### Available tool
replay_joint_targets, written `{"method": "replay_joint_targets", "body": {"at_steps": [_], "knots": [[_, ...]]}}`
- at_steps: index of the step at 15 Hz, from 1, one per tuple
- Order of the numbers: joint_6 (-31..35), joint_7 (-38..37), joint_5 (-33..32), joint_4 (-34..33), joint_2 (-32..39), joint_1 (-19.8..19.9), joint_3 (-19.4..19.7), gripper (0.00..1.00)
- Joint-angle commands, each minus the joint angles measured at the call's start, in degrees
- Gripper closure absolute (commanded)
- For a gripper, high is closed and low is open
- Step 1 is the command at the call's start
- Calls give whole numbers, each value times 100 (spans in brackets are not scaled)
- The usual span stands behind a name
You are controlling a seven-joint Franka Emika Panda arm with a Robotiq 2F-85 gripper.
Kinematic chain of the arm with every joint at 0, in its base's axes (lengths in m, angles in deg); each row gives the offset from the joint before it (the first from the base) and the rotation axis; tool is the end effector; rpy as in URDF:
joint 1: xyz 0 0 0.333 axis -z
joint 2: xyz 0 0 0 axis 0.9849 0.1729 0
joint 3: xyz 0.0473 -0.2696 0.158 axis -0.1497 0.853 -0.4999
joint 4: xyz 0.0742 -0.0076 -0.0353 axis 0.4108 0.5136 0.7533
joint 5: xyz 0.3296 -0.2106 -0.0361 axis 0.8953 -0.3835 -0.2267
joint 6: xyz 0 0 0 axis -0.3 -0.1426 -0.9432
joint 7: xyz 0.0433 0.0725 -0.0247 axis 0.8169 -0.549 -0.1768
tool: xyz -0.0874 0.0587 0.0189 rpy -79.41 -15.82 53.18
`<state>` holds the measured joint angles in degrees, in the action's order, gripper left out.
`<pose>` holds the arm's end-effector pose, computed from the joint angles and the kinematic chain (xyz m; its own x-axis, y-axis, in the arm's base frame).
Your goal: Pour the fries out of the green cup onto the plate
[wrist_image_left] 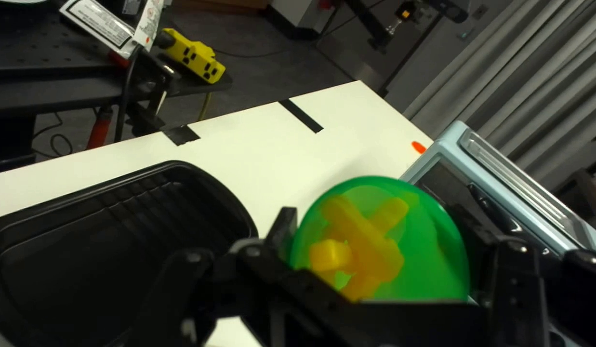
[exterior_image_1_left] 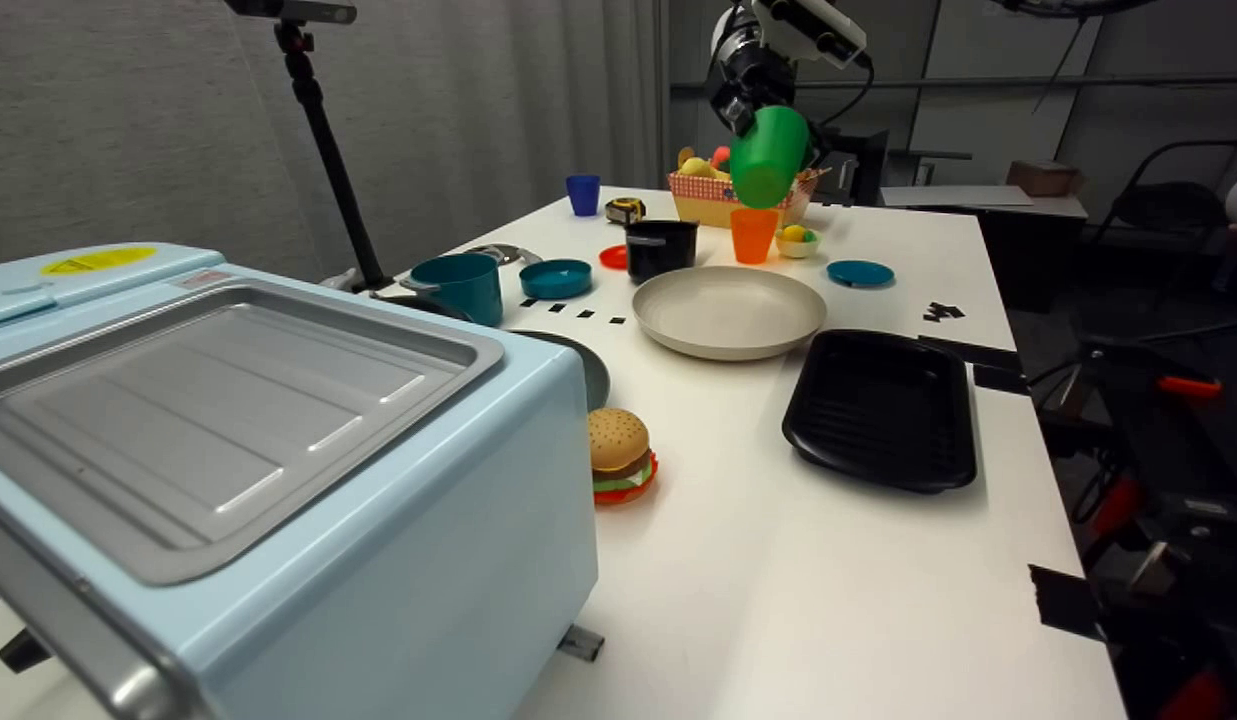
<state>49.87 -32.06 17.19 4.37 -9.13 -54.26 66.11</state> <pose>0.5824 -0.2331 0.2142 0.5826 -0.0136 -0.8126 -0.7104 -0.4943 -0.5010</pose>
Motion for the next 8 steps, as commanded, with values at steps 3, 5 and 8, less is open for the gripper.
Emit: {"method": "replay_joint_targets", "body": {"at_steps": [3,5,8], "knots": [[-901,-752,1002,-748,528,231,-49,47],[-1025,-964,1313,-824,609,248,-23,47],[-1106,-1233,1737,-910,710,278,-6,47]]}}
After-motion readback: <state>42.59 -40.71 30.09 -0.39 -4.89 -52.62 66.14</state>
